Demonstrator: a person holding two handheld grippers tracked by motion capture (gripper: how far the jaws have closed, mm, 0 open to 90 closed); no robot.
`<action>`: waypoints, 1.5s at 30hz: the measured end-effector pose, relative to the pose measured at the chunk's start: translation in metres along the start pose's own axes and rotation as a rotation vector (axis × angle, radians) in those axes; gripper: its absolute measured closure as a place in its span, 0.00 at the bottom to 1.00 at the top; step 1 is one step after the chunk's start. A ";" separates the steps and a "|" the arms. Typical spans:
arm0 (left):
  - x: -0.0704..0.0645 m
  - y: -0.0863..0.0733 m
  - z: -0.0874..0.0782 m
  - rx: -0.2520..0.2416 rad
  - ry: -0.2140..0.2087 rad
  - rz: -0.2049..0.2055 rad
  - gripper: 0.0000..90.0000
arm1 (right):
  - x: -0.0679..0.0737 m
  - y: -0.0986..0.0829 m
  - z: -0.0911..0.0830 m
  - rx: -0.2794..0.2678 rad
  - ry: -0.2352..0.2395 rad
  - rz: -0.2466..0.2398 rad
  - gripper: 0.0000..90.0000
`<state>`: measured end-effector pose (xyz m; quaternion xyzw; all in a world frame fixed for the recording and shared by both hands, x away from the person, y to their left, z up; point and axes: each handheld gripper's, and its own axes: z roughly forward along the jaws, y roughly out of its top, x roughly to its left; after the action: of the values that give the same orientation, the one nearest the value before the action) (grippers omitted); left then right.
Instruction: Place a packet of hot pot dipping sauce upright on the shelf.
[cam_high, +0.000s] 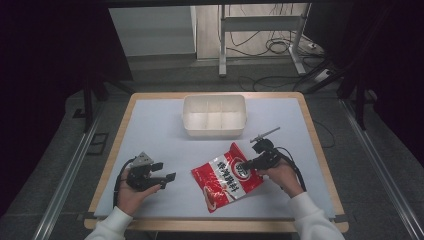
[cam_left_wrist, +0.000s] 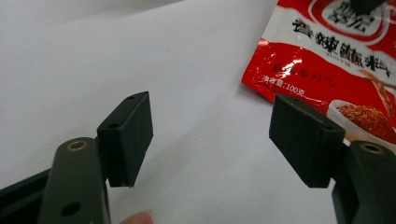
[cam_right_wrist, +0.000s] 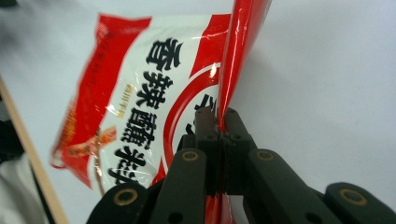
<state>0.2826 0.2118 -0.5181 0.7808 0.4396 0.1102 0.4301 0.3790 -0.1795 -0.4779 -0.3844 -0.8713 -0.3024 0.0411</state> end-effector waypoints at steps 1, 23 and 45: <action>0.000 0.000 0.000 -0.002 -0.003 0.001 0.33 | 0.001 0.003 -0.003 -0.001 0.005 -0.006 0.96; 0.001 0.000 -0.003 -0.011 -0.006 0.003 0.33 | 0.040 0.053 -0.067 -0.049 -0.034 -0.143 0.97; 0.001 0.000 -0.003 -0.015 -0.008 -0.007 0.33 | 0.049 0.081 -0.108 -0.114 -0.087 -0.199 0.97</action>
<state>0.2816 0.2143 -0.5168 0.7766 0.4396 0.1089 0.4380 0.3834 -0.1656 -0.3344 -0.3106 -0.8875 -0.3369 -0.0489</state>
